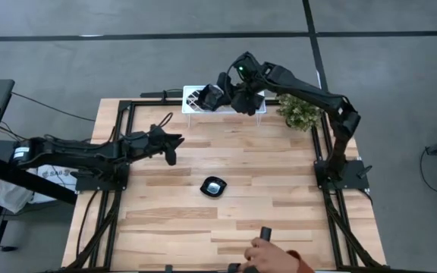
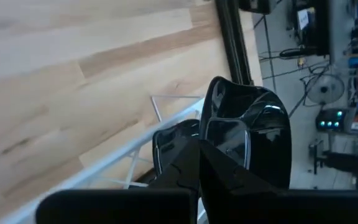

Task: Pick & Place Mini shaped plates
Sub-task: Stack the black leaf-shaped plate on top of the black leaf-shaped plate on the shelf

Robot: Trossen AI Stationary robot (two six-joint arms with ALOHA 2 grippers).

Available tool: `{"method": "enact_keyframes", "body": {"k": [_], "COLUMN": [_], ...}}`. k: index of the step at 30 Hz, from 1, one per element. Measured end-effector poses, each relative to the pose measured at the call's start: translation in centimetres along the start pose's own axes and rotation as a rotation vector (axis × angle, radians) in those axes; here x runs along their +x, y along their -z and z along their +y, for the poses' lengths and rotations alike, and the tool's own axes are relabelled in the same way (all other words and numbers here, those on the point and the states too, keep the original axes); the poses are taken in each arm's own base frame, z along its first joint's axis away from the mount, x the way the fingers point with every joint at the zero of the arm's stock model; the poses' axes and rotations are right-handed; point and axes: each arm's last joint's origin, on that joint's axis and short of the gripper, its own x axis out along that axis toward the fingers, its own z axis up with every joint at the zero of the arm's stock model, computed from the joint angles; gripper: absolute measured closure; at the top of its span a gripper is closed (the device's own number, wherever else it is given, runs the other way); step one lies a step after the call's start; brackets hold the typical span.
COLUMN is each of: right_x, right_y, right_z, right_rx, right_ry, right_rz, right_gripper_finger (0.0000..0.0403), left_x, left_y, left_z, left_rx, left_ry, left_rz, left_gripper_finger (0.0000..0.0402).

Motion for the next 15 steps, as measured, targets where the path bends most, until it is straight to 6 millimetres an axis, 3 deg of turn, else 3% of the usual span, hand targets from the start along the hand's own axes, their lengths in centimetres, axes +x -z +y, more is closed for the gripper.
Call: {"method": "enact_keyframes", "body": {"k": [4,15], "right_x": [1.1,1.0], "right_y": [0.6,1.8], "right_z": [0.3,0.4], "right_rx": [-0.069,-0.185], "right_ry": [-0.02,0.003], "right_rz": [-0.002,-0.038], "right_gripper_finger": [0.0403,0.0403], "left_x": [0.2,0.2], "left_y": [0.0,-0.5], "left_z": [-0.1,-0.3], "left_rx": [-0.005,-0.029], "left_ry": [0.006,0.022], "left_rz": [-0.012,-0.064], "left_gripper_finger": [0.0306,0.0306]}}
